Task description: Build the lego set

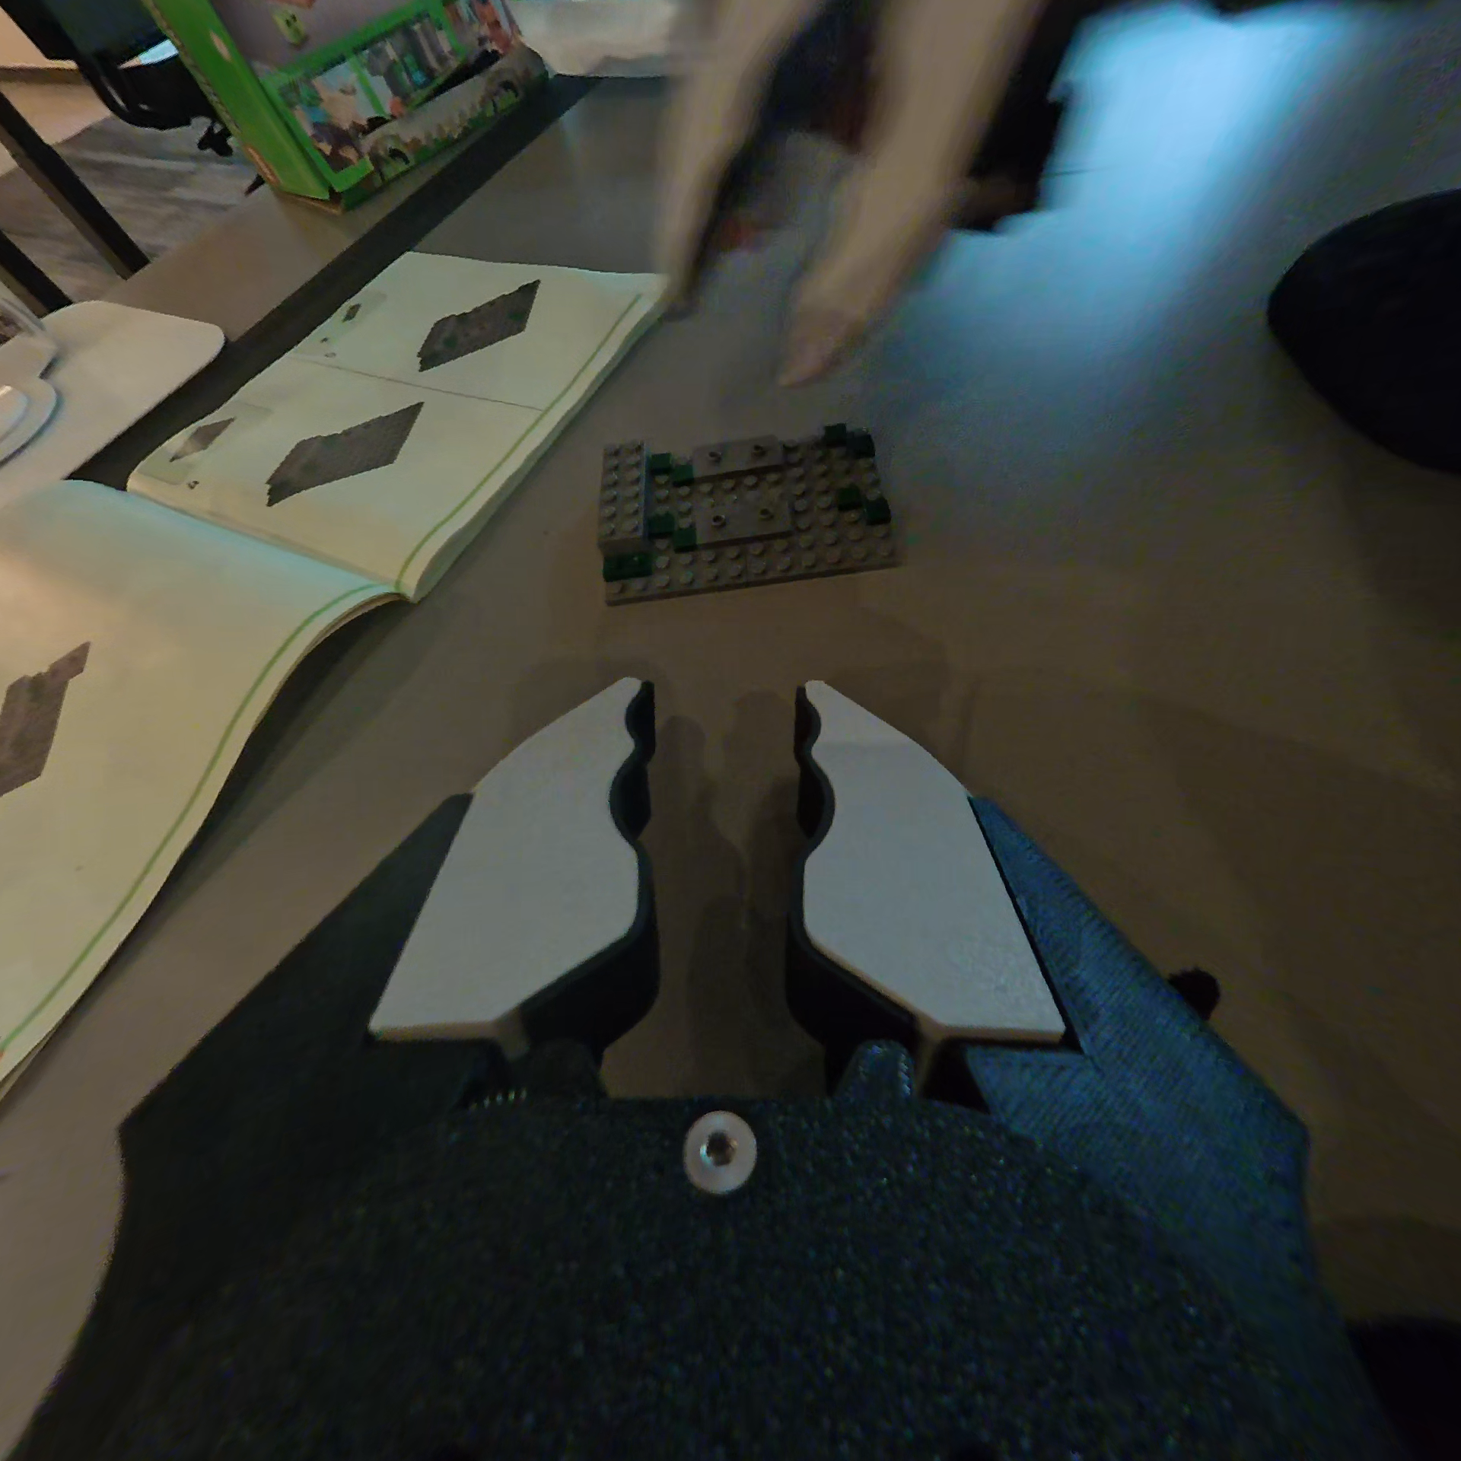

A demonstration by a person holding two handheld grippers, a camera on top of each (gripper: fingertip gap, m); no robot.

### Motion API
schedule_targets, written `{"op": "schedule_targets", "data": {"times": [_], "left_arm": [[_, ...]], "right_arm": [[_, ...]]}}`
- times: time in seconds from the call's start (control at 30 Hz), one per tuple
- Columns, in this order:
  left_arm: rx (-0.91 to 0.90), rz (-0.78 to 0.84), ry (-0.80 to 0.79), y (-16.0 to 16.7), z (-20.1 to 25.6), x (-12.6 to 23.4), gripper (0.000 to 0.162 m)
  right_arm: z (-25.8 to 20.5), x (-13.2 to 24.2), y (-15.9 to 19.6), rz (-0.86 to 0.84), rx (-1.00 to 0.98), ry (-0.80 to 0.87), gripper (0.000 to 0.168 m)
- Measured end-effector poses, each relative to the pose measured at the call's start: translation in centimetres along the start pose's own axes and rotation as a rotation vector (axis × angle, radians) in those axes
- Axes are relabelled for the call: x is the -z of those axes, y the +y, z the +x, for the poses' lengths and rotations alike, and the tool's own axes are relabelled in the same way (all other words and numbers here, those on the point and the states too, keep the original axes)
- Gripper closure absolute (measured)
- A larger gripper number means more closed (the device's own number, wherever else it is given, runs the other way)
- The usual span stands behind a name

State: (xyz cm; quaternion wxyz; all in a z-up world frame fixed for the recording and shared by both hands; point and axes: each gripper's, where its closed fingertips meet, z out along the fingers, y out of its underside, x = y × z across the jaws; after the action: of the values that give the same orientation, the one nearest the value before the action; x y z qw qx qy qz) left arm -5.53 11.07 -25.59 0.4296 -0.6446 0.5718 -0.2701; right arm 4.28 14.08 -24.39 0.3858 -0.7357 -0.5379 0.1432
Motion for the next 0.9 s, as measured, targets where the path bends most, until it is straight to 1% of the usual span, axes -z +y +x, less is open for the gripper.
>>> {"op": "schedule_targets", "data": {"times": [0.1, 0.17, 0.23, 0.33, 0.4, 0.53, 0.67, 0.73, 0.8, 0.83, 0.9], "left_arm": [[-0.019, 0.001, -0.005, 0.0, 0.1, -0.1, 0.129], [-0.029, 0.0, -0.013, 0.1, 0.1, 0.0, 0.129], [-0.025, 0.0, -0.019, 0.1, 0.0, 0.1, 0.131], [0.002, 0.007, -0.012, 0.1, -0.3, 0.2, 0.134], [0.009, 0.007, -0.001, 0.1, -0.2, 0.1, 0.137], [-0.008, -0.004, 0.025, 0.3, 0.2, 0.0, 0.139], [-0.009, -0.002, 0.044, 0.3, 0.4, 0.0, 0.14], [-0.004, -0.008, 0.051, 0.3, 0.4, -0.1, 0.14], [-0.007, -0.008, 0.055, 0.3, 0.4, -0.1, 0.14], [-0.01, -0.005, 0.057, 0.3, 0.5, -0.1, 0.14], [-0.014, 0.003, 0.059, 0.2, 0.5, 0.0, 0.14]], "right_arm": [[1.4, -2.3, -0.3, -0.07, 0.115, -0.124, 0.132], [1.7, -3.5, -0.3, -0.117, 0.154, -0.218, 0.134], [2.0, -4.4, 0.2, -0.178, 0.19, -0.275, 0.139], [1.4, -4.6, 0.4, -0.208, 0.178, -0.38, 0.154], [1.4, -4.5, 0.6, -0.219, 0.177, -0.386, 0.157], [1.8, -3.7, 1.3, -0.227, 0.172, -0.35, 0.157], [1.7, -3.5, 1.2, -0.205, 0.172, -0.339, 0.14], [1.8, -3.7, 1.6, -0.232, 0.191, -0.339, 0.139], [1.7, -4.1, 1.8, -0.251, 0.19, -0.359, 0.142], [1.6, -4.2, 1.9, -0.257, 0.188, -0.371, 0.15], [1.7, -4.3, 2.0, -0.259, 0.194, -0.383, 0.152]]}}
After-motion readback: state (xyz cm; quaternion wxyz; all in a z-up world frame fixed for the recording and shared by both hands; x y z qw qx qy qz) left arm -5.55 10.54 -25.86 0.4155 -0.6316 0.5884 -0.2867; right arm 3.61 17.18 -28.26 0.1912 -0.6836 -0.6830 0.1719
